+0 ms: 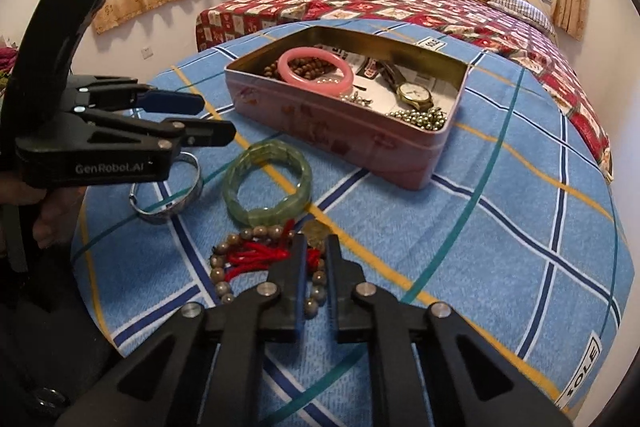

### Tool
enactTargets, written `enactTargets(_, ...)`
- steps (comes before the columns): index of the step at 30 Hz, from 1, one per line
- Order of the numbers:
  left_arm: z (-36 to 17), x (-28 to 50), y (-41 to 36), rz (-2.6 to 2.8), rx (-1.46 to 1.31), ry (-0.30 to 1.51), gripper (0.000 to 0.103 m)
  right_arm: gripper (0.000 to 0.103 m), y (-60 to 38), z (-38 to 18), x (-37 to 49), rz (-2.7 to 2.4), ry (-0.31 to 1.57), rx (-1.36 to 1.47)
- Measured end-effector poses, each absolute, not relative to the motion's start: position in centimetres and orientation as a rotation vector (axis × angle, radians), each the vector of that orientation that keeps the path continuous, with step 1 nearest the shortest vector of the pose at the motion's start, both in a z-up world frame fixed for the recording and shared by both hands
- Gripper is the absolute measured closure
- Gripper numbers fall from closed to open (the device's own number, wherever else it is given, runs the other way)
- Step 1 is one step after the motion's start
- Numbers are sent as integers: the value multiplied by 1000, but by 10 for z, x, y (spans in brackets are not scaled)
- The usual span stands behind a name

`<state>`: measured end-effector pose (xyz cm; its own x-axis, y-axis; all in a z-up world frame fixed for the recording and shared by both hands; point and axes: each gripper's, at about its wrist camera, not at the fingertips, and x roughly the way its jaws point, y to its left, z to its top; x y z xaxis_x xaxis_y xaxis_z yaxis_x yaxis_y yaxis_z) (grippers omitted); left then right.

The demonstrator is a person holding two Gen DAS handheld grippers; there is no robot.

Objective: Organize jewelry
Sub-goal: 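Move both open grippers toward the jade bangle and bead bracelet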

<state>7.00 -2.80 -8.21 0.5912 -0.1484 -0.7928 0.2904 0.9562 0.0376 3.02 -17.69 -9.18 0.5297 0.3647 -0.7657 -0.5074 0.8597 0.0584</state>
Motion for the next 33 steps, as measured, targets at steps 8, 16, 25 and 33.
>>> enactTargets(8, -80, 71, -38, -272, 174, 895, 51, 91, -180, -95, 37, 418, 857, -246)
enactTargets(16, -101, 79, -44, -246, 232, 930, 51, 78, -192, -92, 43, 406, 860, -205)
enactTargets(25, -103, 85, -30, -213, 222, 930, 51, 75, -188, -94, 48, 416, 863, -183)
enactTargets(33, -104, 82, -37, -257, 231, 935, 70, 75, -191, -97, 52, 410, 878, -165)
